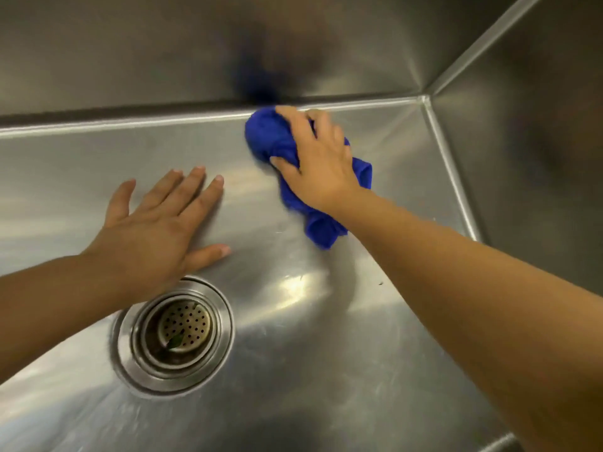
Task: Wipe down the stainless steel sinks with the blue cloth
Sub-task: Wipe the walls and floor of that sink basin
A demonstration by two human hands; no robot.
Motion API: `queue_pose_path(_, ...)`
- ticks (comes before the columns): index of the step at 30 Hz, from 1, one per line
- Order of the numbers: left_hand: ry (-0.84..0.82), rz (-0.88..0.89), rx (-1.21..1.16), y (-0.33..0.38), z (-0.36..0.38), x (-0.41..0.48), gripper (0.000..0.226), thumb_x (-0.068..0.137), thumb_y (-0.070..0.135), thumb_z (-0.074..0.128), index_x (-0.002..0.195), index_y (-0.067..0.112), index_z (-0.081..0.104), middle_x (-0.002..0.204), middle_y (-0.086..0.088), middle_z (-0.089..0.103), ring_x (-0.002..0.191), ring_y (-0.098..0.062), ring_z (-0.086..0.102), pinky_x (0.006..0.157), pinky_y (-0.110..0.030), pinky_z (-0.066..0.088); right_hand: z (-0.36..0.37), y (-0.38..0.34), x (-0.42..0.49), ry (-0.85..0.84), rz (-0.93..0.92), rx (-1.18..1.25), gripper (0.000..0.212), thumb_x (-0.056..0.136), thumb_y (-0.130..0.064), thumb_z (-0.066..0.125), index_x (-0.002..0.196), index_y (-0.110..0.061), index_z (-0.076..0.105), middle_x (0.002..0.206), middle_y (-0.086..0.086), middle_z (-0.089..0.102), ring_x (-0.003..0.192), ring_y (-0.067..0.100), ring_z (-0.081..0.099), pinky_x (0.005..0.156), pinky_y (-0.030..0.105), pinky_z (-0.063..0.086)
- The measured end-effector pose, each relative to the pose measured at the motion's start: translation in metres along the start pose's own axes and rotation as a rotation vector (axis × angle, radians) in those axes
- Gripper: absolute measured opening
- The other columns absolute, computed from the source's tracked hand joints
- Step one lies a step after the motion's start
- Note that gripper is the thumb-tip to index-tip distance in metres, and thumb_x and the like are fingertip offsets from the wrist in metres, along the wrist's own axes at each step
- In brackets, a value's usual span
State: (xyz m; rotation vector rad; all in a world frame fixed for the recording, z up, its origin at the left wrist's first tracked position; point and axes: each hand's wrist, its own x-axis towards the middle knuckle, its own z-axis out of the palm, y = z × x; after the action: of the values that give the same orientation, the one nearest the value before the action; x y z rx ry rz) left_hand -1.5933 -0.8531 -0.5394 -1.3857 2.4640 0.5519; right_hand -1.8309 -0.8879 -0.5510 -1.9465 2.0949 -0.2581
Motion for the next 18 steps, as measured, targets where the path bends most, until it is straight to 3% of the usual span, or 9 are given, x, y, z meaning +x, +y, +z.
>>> queue_pose_path(2,-0.013,0.0,0.014,0.007,0.001,0.006,0.09,0.063,0.082,-0.007,0.14,0.041,-0.026,0.16,0.01,-0.015,0.148,-0.014,-0.008,0.114,-0.05,-0.001,-0.012,0.03,0.014,0.093,0.288,0.047,0.062,0.09,-0.046,0.058,0.143,-0.032,0.031,0.141,0.004,0.029,0.124,0.028,0.035,0.1,0.044,0.034)
queue_pose_path(4,-0.023,-0.007,0.0,0.015,-0.002,0.013,0.091,0.062,0.083,-0.008,0.139,0.041,-0.027,0.16,0.009,-0.015,0.148,-0.014,-0.008,0.115,-0.051,-0.001,-0.018,0.047,0.011,0.112,0.422,0.025,0.061,0.089,-0.05,0.057,0.143,-0.035,0.031,0.142,0.004,0.027,0.127,0.029,0.032,0.101,0.045,0.03)
queue_pose_path(7,-0.058,-0.019,0.001,0.028,-0.008,0.023,0.091,0.055,0.085,-0.009,0.13,0.042,-0.038,0.157,0.011,-0.025,0.147,-0.014,-0.014,0.115,-0.049,-0.004,-0.015,0.052,-0.025,0.099,0.292,0.034,0.066,0.089,-0.047,0.055,0.148,-0.04,0.024,0.15,0.002,0.021,0.133,0.028,0.023,0.104,0.047,0.024)
queue_pose_path(11,-0.129,0.01,0.04,0.043,-0.021,0.038,0.104,0.047,0.094,-0.002,0.123,0.041,-0.047,0.147,0.012,-0.04,0.145,-0.014,-0.022,0.115,-0.048,-0.008,-0.015,0.069,-0.046,0.074,0.054,-0.038,0.058,0.094,-0.035,0.049,0.148,-0.039,0.027,0.148,0.0,0.027,0.132,0.024,0.027,0.104,0.044,0.023)
queue_pose_path(14,-0.141,0.02,0.07,0.051,-0.027,0.047,0.116,0.048,0.1,0.009,0.131,0.039,-0.042,0.154,0.008,-0.033,0.145,-0.014,-0.022,0.115,-0.049,-0.007,-0.028,0.096,-0.006,0.06,0.112,-0.026,0.056,0.096,-0.033,0.049,0.148,-0.036,0.029,0.144,0.002,0.032,0.129,0.025,0.032,0.104,0.043,0.029)
queue_pose_path(18,-0.14,0.051,0.053,0.056,-0.028,0.05,0.114,0.038,0.095,0.004,0.124,0.04,-0.047,0.15,0.011,-0.037,0.145,-0.014,-0.022,0.115,-0.05,-0.005,-0.038,0.118,0.022,0.118,0.21,0.118,0.058,0.095,-0.023,0.052,0.149,-0.028,0.031,0.146,0.005,0.032,0.131,0.028,0.033,0.11,0.037,0.029)
